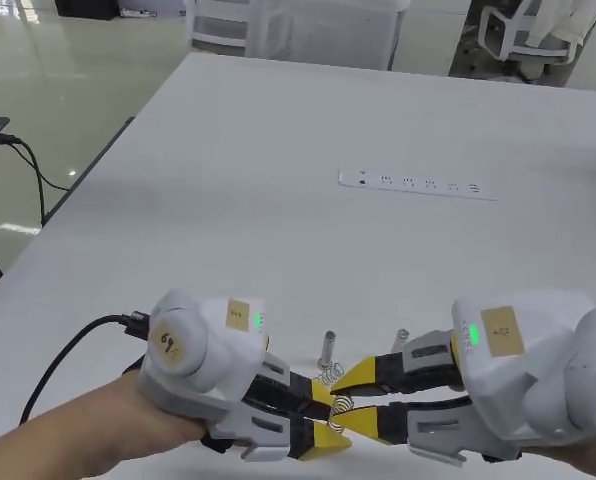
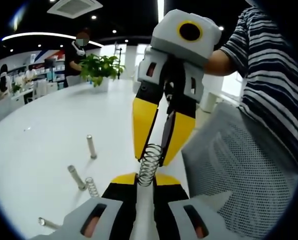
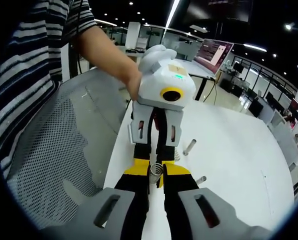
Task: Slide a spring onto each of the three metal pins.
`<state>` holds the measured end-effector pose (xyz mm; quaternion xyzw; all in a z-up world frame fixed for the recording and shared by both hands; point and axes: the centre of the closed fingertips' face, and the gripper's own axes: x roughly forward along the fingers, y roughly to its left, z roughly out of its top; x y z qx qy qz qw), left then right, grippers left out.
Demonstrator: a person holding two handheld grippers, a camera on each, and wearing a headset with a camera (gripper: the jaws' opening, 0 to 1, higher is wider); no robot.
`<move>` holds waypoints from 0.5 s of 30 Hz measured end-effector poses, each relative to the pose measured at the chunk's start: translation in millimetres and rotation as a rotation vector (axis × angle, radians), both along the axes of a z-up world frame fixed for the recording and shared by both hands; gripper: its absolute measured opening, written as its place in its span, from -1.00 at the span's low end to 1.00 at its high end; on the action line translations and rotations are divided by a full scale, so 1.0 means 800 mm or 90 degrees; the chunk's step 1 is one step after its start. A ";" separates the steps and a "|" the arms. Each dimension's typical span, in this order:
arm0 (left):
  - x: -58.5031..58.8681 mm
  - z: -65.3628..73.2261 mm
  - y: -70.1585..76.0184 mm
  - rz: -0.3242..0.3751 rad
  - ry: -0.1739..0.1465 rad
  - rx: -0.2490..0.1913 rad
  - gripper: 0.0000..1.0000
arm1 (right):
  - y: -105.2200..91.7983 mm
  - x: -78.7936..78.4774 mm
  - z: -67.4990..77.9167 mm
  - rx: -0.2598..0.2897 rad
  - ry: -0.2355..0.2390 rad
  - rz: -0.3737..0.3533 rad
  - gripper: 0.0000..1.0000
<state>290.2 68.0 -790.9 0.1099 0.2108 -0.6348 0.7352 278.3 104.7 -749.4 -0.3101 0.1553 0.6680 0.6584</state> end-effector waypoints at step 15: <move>0.003 0.004 0.013 0.028 0.007 -0.006 -0.75 | -0.001 0.004 -0.001 -0.008 -0.012 -0.003 -0.86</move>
